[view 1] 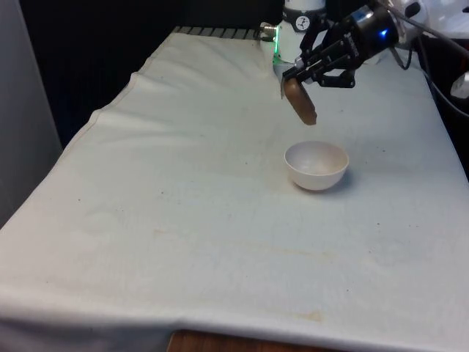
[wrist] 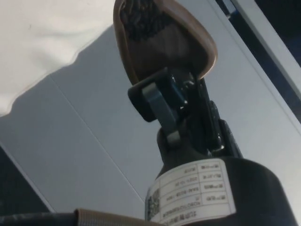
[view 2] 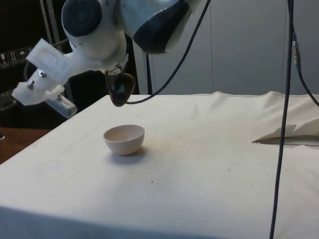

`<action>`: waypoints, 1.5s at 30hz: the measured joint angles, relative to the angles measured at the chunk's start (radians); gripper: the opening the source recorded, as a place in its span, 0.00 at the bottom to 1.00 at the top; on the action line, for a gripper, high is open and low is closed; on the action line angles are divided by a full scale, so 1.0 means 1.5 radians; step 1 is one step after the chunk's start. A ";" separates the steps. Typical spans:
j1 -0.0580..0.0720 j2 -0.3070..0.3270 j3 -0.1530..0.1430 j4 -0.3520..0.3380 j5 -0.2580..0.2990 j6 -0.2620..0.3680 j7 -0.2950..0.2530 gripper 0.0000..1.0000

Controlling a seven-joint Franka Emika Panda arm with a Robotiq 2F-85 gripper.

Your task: Pour the coffee beans from the cup into the bowl.

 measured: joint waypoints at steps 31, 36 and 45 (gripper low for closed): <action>0.001 0.068 0.051 0.021 -0.119 -0.141 0.029 0.00; 0.001 0.072 0.055 0.018 -0.141 -0.148 0.029 0.00; 0.005 0.080 0.081 0.017 -0.163 -0.190 0.028 0.00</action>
